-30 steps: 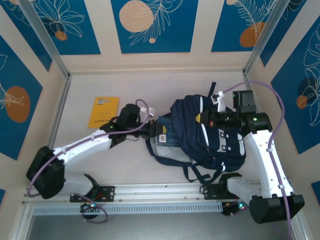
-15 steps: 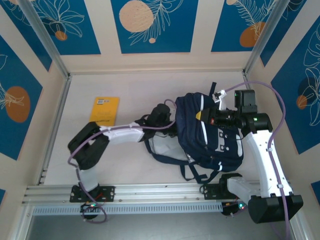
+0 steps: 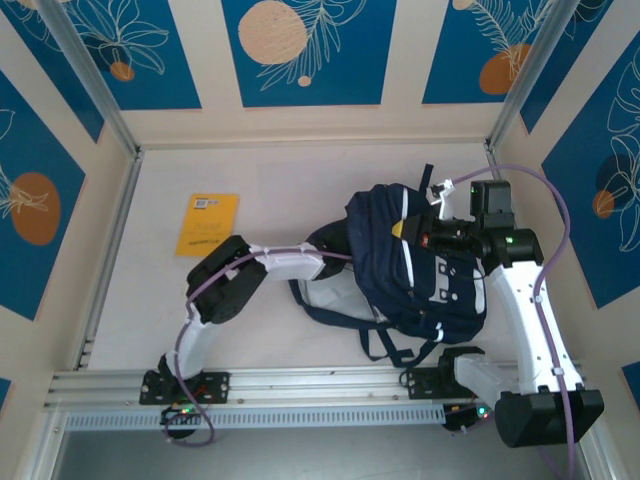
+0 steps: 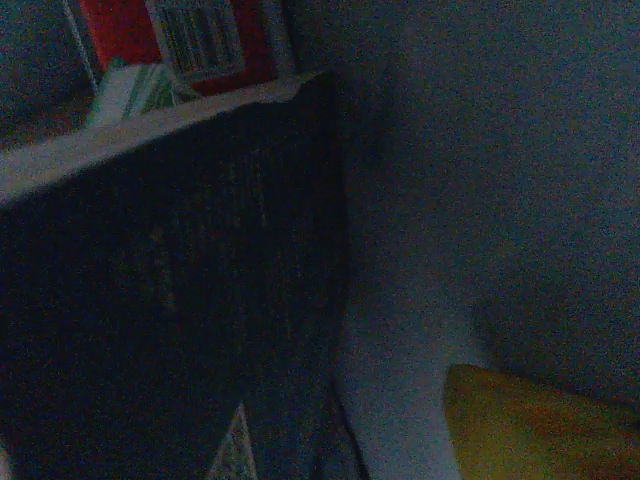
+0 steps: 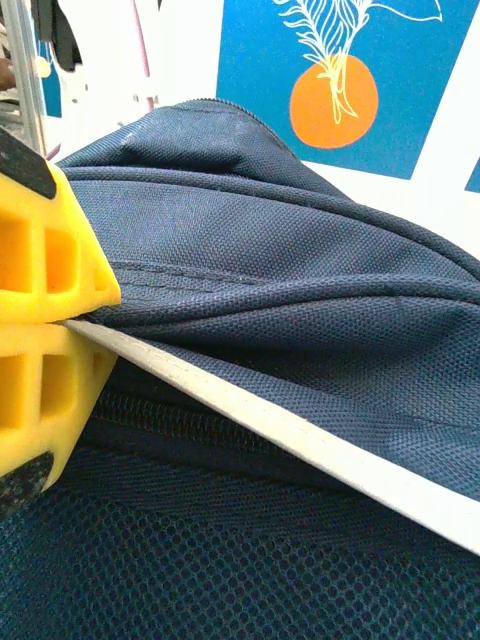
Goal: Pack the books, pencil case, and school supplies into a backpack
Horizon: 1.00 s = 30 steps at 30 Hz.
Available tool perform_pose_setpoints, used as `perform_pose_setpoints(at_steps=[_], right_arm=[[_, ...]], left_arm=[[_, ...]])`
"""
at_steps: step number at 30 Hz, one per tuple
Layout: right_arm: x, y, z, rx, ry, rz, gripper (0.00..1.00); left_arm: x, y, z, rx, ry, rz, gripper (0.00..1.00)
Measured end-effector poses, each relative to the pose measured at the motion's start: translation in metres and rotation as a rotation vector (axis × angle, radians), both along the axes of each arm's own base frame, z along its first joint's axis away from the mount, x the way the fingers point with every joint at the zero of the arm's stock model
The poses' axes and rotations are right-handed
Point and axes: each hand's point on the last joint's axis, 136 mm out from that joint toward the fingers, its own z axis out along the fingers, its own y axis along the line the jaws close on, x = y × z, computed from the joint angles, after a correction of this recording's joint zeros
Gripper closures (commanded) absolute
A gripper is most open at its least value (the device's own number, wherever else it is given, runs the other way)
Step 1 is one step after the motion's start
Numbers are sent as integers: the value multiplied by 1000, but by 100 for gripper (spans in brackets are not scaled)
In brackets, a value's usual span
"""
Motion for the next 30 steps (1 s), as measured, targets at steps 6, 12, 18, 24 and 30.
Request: perform_pose_setpoints(at_steps=[6,12,18,24,30], right_arm=[[-1,-5,0,-30,-16,-29,100],[-1,-10,-1,-61,-27,-57,100],[0,-15,-6,-95,-23,-87,100],[3,-21,-16,-123,-11,-128,100],[12,-21,-29,-148,15,-151,100]], left_arm=[[-6,33,11,51,-25,9,20],[-10,65,26,55,-56,12,20],[-19,97,37,95,-106,7,21],[-3,164,36,216,-151,118,22],[20,241,15,352,-120,292,23]])
